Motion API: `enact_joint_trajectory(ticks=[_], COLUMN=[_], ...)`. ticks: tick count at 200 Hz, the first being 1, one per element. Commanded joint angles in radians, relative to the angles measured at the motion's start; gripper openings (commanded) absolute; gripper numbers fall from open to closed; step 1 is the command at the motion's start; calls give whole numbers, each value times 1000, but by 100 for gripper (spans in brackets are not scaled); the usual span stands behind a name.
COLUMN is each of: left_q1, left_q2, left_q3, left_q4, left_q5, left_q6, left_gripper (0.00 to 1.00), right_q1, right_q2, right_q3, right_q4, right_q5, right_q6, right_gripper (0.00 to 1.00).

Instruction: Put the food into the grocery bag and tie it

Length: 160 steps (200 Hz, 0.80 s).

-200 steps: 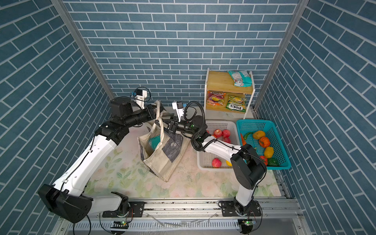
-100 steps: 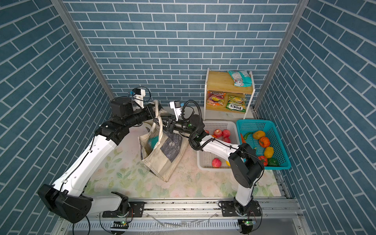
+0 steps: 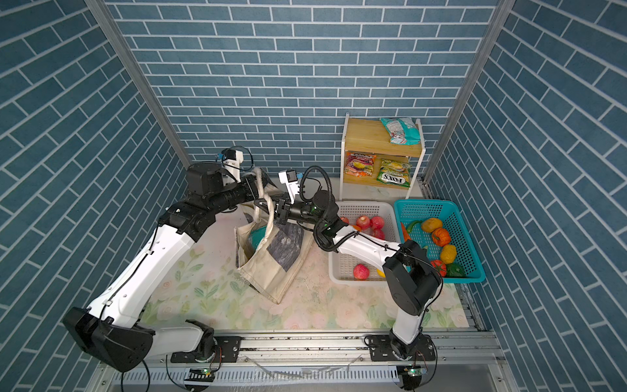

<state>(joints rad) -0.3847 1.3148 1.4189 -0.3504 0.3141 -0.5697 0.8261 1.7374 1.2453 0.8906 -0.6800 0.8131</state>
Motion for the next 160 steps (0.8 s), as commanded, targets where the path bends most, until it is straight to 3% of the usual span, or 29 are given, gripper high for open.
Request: enact_joint_trajectory(ticks=[1, 81, 160], left_q1=[-28, 19, 106], left_q2=[-33, -90, -198], left_q3=[19, -4, -87], left_q4=[-106, -78, -219], left_q5=[79, 233, 264], left_q6=[38, -49, -11], left_gripper=[0, 0, 0], right_q1=[-12, -15, -15], right_q2=[-78, -225, -325], right_q3=[-40, -160, -183], right_q4=[-66, -445, -600], right_q5=[106, 289, 442], right_q6=[-79, -336, -463], right_gripper=[0, 0, 0])
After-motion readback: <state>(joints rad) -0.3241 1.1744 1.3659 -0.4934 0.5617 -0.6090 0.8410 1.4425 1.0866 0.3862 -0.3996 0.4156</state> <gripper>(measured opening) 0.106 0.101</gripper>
